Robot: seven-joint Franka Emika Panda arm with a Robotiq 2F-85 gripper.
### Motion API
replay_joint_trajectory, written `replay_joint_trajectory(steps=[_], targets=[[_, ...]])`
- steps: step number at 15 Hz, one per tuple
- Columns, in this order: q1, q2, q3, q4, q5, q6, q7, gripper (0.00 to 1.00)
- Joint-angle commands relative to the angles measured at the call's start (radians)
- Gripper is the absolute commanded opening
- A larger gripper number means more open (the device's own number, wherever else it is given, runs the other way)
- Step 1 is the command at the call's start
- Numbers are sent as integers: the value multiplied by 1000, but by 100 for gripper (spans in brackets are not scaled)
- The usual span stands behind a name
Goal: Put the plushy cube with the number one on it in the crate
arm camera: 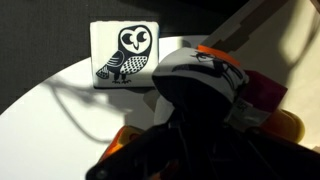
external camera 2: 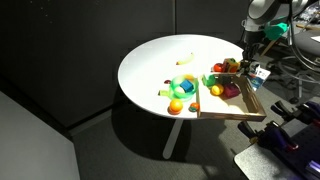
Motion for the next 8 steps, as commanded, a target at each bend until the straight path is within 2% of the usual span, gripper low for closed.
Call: replay_joint_trajectory(steps=[1,5,6,7,8], targets=[[6,-23,2,-45,-25,53,22,5],[21,-13,7,-77,-29,134,37,5],[26,-10,7,-84,-31,155,43,11],[32,-5,4,-88,-38,170,54,40],[37,-2,2,-93,-42,184,63,39]])
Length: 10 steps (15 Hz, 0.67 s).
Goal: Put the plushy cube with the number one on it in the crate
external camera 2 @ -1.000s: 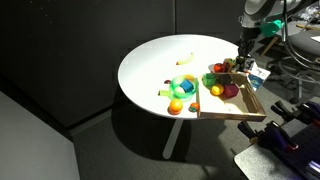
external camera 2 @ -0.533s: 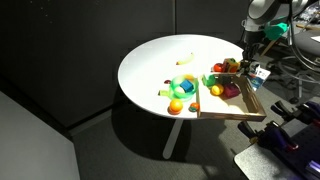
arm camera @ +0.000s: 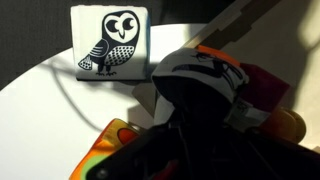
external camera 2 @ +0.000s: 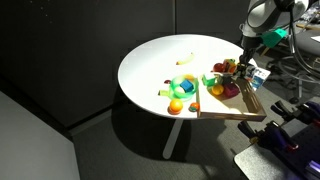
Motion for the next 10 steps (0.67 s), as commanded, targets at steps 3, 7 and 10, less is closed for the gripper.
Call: replay_joint_trajectory(steps=[3,7,10], targets=[[20,-3,-8,-37,-53,71,84,57],[23,-5,-8,-42,-54,83,115,88],[25,-7,-9,-41,-58,71,126,100]])
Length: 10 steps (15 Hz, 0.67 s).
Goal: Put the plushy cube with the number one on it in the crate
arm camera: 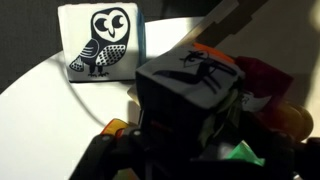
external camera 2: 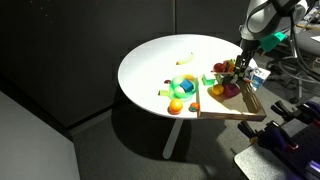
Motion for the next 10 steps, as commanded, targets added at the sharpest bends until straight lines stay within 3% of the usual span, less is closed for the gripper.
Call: replay_joint_trajectory(steps=[1,10], targets=[[10,-18,-7,-17,-33,6,41,100],[0,-83,17,-58,10,-5,15,100]])
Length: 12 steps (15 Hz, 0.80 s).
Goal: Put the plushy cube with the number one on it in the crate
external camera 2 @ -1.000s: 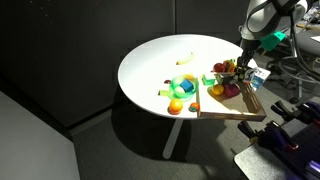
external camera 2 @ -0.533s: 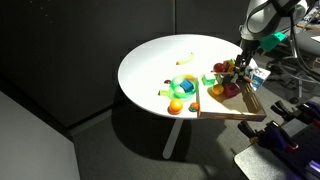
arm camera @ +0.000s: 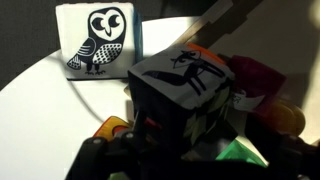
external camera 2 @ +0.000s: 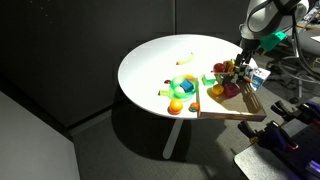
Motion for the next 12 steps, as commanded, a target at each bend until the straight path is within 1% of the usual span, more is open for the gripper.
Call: replay_joint_trajectory(steps=[1,5,6,12], targets=[[-5,-72,14,-50,13,-5,8,100],[-7,-114,21,-74,39,-12,6,100],[-2,-63,15,-39,16,-3,1,100],[-2,-85,15,-55,25,-4,1,100]])
